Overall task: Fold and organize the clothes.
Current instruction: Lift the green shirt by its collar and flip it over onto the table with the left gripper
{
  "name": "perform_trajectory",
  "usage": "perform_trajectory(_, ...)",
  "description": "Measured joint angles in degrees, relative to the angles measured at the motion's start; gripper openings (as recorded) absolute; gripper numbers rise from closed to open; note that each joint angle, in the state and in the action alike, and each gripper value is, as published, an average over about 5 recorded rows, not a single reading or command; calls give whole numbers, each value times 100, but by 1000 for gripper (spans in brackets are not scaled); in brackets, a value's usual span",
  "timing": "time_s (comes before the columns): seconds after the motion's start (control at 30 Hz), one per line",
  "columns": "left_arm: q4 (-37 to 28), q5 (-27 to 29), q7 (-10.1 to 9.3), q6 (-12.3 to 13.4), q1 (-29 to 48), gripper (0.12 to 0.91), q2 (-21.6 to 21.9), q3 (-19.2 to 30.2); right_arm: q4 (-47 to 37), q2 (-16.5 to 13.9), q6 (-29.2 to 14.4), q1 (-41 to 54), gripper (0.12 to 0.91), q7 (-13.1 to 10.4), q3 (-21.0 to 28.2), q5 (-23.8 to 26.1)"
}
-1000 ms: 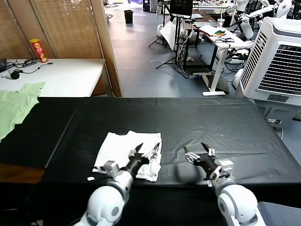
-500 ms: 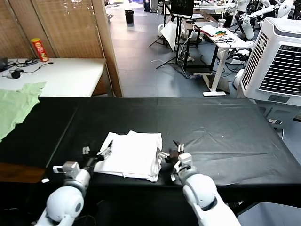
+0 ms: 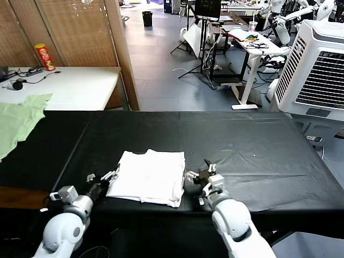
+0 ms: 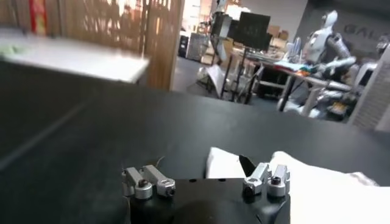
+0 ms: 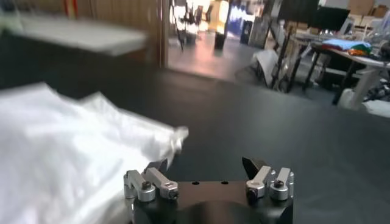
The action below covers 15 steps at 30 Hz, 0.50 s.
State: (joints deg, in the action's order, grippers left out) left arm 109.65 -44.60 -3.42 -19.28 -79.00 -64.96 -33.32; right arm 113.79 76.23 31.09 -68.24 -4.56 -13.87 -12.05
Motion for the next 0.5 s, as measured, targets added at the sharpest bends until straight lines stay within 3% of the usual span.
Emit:
perform_trajectory(0.3,-246,-1136,144,-291,140,768,-40,35,596,-85,-125,-342,798,31,-307,-335)
perform_trajectory(0.4,-369,-1456,120,-343,205,649,-63,39,729,-90,-171,-435,798,67,-368,-346)
perform_trajectory(0.5,-482,-1719,108,-374,253,481,-52,26,829,-91,-200,-515,798,85,-421,-347)
